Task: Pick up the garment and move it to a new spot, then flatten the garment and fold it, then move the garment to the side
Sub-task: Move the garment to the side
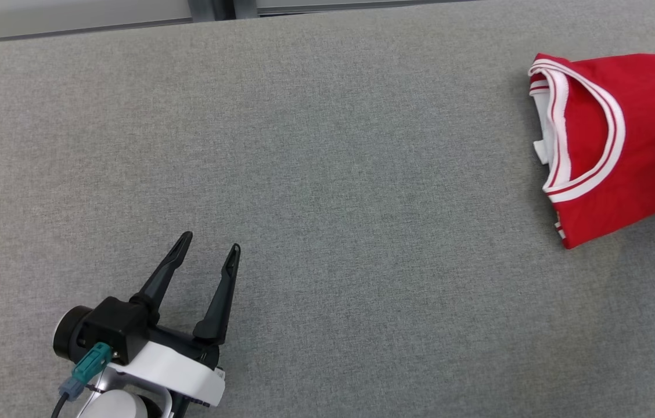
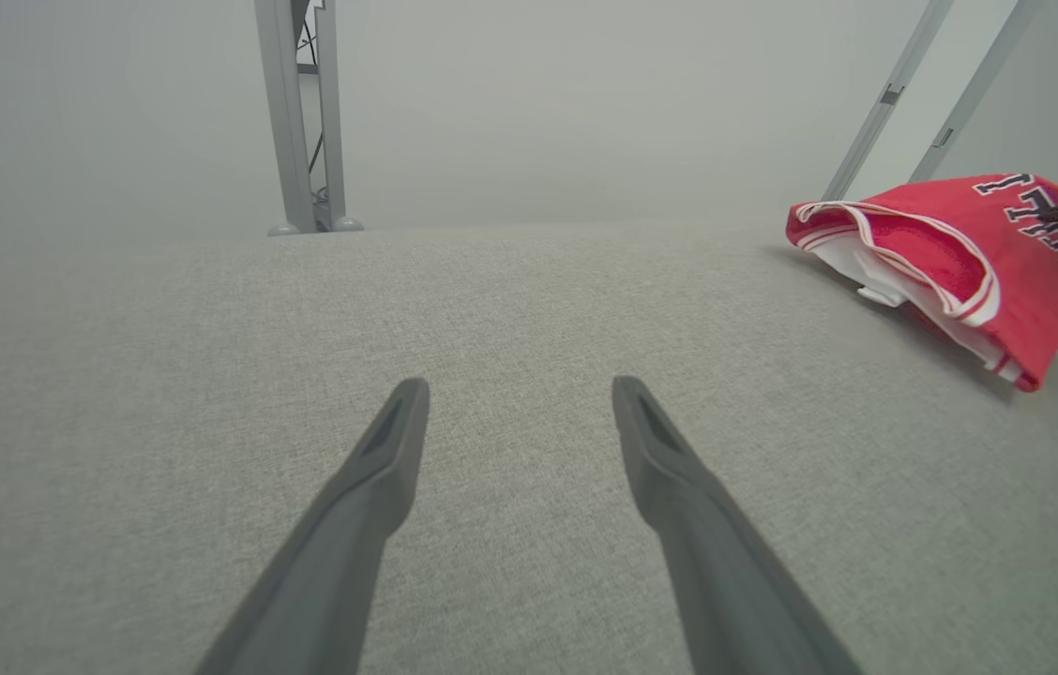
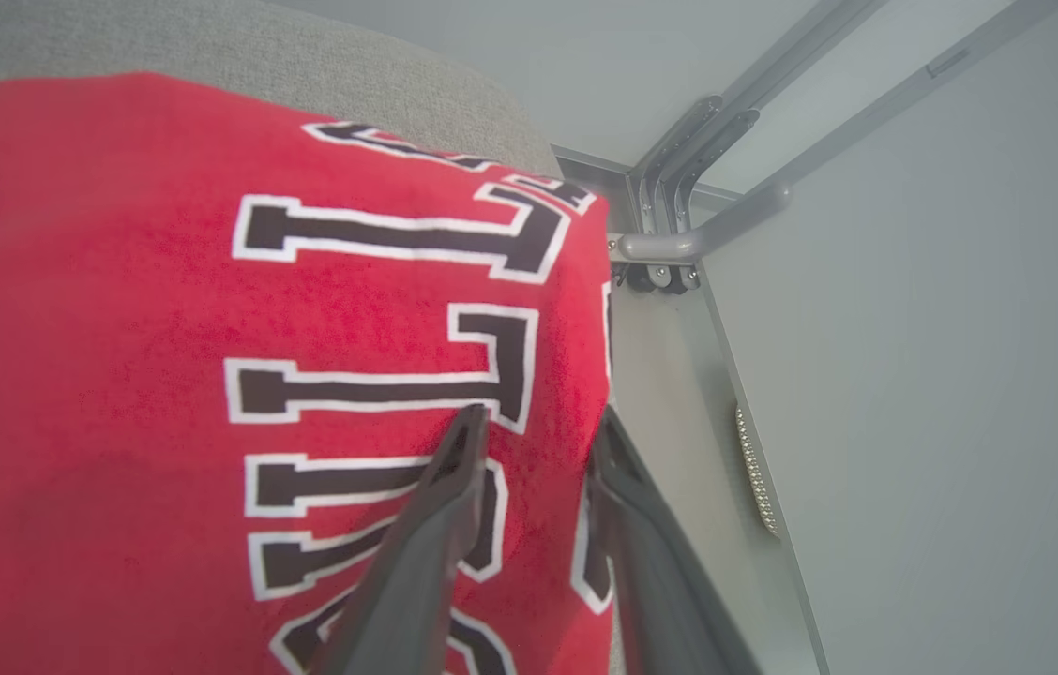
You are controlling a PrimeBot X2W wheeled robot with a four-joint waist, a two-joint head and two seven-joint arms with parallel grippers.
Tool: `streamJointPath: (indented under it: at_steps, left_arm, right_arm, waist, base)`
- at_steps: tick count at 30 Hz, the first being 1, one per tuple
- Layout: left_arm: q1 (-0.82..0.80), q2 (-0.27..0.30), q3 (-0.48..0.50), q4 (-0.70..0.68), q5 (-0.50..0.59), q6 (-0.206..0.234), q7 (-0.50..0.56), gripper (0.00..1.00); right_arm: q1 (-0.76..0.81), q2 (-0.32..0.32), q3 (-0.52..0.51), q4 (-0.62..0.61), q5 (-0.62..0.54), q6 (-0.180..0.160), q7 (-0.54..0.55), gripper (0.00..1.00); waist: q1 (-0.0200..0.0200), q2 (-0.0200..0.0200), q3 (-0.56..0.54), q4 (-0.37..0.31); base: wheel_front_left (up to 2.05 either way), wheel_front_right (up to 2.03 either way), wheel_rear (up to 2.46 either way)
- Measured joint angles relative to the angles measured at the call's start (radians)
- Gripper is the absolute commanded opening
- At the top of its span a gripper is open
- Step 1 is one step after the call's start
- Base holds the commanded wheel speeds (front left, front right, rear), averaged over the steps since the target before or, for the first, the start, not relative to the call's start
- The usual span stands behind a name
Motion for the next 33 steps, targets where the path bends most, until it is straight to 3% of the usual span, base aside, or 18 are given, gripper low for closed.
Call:
streamJointPath:
  at_steps: [11,18,25,33]
  left_arm:
    - [0.000,0.009,-0.004,-0.006,-0.001,0.005,0.006,1.00]
    - [0.003,0.009,-0.003,-0.001,-0.011,0.006,0.004,1.00]
    - [0.041,-0.019,0.037,0.008,-0.078,-0.005,-0.019,1.00]
    - [0.128,-0.055,0.121,0.025,-0.126,-0.007,-0.038,1.00]
  right_arm:
    - [0.070,0.091,-0.244,-0.135,-0.267,0.000,0.065,1.00]
    - [0.112,0.172,-0.340,-0.211,-0.365,0.000,0.062,1.00]
    - [0.116,0.251,-0.345,-0.194,-0.374,0.000,-0.025,1.00]
    - [0.130,0.320,-0.314,-0.110,-0.267,0.000,-0.179,1.00]
  waist:
    - [-0.0001,0.0000,-0.011,-0.010]
    - [0.0000,0.0000,-0.040,-0.016]
    - [-0.0001,0.0000,-0.114,-0.025]
    - [-0.0001,0.0000,-0.239,-0.027]
  base:
    - [0.00,0.00,0.00]
    - [0.00,0.00,0.00]
    - [0.00,0.00,0.00]
    - [0.00,0.00,0.00]
